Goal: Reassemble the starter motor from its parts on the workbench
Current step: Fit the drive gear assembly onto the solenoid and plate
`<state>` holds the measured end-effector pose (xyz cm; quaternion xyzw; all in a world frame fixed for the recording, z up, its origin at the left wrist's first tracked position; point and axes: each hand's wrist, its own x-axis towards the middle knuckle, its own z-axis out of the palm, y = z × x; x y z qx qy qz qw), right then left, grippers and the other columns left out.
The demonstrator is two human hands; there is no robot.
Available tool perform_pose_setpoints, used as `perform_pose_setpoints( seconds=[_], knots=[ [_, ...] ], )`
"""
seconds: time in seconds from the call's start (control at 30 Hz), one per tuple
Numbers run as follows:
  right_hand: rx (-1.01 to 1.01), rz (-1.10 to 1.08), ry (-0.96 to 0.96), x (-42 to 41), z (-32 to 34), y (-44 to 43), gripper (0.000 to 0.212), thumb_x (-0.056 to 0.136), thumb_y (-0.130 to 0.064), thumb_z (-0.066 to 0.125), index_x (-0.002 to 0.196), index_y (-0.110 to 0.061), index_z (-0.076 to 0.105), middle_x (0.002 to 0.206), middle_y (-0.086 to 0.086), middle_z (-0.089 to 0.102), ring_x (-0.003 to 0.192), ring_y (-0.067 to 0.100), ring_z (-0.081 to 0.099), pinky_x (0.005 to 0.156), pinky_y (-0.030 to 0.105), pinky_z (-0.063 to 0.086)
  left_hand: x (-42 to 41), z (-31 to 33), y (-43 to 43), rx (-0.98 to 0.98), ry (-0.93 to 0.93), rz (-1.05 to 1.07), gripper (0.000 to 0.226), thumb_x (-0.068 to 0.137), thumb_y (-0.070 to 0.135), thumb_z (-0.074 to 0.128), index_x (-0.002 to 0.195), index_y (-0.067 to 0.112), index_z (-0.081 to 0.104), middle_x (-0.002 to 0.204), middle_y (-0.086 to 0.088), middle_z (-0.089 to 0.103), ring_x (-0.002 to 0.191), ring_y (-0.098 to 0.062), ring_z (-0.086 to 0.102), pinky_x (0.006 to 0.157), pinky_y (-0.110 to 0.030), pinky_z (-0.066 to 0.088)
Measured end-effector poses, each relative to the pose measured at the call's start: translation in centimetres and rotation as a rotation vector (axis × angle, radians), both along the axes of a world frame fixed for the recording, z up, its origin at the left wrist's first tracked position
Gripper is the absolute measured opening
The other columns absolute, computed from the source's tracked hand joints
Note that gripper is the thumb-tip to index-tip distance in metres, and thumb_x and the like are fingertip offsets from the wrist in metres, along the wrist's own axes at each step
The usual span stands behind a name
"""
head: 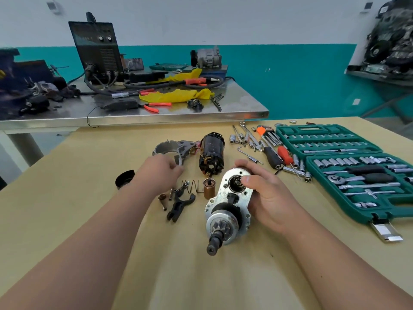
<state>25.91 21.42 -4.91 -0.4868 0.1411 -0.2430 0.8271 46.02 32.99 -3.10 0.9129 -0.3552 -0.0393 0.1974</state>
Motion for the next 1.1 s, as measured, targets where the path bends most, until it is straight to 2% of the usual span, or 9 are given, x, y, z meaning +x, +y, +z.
perform_pose_setpoints(
  seconds=[0.13,0.2,0.33,0.53,0.7,0.77,0.9,0.97,1.1],
  knots=[
    [-0.022,0.000,0.001,0.1,-0.1,-0.1,0.034,0.085,0.010,0.051,0.110,-0.010,0.064,0.089,0.012,0.067,0.076,0.028,0.068,0.064,0.037,0.055,-0.7,2.2,-2.7,0.367,-0.085,-0.121,0.036,0.092,0.041,0.062,0.093,0.006,0.069,0.080,-0.006,0.062,0.080,-0.021,0.061,0.066,-0.028,0.048],
    [-0.032,0.005,0.011,0.1,-0.1,-0.3,0.034,0.079,0.006,0.057,0.108,-0.011,0.065,0.086,0.011,0.069,0.075,0.028,0.068,0.062,0.036,0.055,-1.0,2.6,-3.4,0.454,-0.103,-0.144,0.033,0.087,0.040,0.069,0.091,0.008,0.066,0.076,-0.003,0.058,0.083,-0.022,0.060,0.069,-0.028,0.048],
    [-0.043,0.012,0.018,0.2,-0.1,-0.4,0.043,0.066,-0.004,0.061,0.108,-0.012,0.066,0.083,0.008,0.071,0.074,0.026,0.069,0.059,0.034,0.055,-1.2,2.4,-3.6,0.551,-0.172,-0.169,0.029,0.086,0.035,0.072,0.097,0.008,0.068,0.085,-0.005,0.063,0.085,-0.021,0.061,0.069,-0.026,0.049],
    [-0.067,0.009,0.003,0.1,-0.2,-0.5,0.033,0.088,0.010,0.051,0.111,-0.011,0.064,0.085,0.006,0.070,0.074,0.023,0.069,0.062,0.033,0.055,-1.3,1.4,-3.5,0.541,-0.316,-0.200,0.036,0.089,0.030,0.066,0.063,0.012,0.050,0.071,-0.002,0.053,0.065,-0.017,0.051,0.063,-0.029,0.050],
    [-0.085,0.004,0.013,0.0,-0.1,-0.4,0.033,0.090,0.009,0.050,0.112,-0.012,0.062,0.094,0.010,0.066,0.075,0.023,0.068,0.064,0.033,0.054,-2.5,1.5,-3.3,0.592,-0.443,-0.246,0.031,0.092,0.022,0.058,0.065,0.014,0.045,0.070,-0.002,0.046,0.060,-0.016,0.046,0.060,-0.030,0.050],
    [-0.076,-0.001,0.021,0.0,0.0,-0.4,0.033,0.090,0.009,0.051,0.112,-0.013,0.062,0.100,0.013,0.064,0.077,0.024,0.067,0.066,0.034,0.054,-2.8,2.4,-2.5,0.386,-0.355,-0.213,0.016,0.093,0.020,0.057,0.079,0.011,0.061,0.074,-0.001,0.055,0.063,-0.015,0.053,0.063,-0.028,0.053],
    [-0.061,-0.013,0.024,0.2,0.1,-0.3,0.031,0.089,0.007,0.054,0.112,-0.014,0.063,0.098,0.012,0.069,0.078,0.023,0.070,0.066,0.035,0.055,-7.0,3.7,0.8,-0.479,0.051,-0.191,0.010,0.086,0.021,0.065,0.081,0.028,0.070,0.067,0.009,0.067,0.049,0.000,0.053,0.044,-0.011,0.039],
    [-0.068,-0.024,0.026,0.3,0.0,-0.2,0.031,0.089,0.004,0.057,0.115,-0.013,0.062,0.097,0.011,0.072,0.078,0.022,0.070,0.066,0.034,0.055,-10.2,3.6,2.1,-0.549,0.179,-0.311,0.014,0.085,0.022,0.068,0.077,0.033,0.070,0.067,0.014,0.068,0.048,0.003,0.052,0.044,-0.008,0.039],
    [-0.081,-0.046,0.033,0.2,0.0,0.0,0.028,0.090,-0.001,0.060,0.113,-0.015,0.062,0.094,0.008,0.071,0.077,0.019,0.069,0.065,0.032,0.053,-12.7,3.4,2.3,-0.440,0.144,-0.320,0.017,0.085,0.017,0.068,0.078,0.032,0.072,0.072,0.019,0.069,0.064,0.005,0.061,0.055,-0.005,0.041]
  ],
)
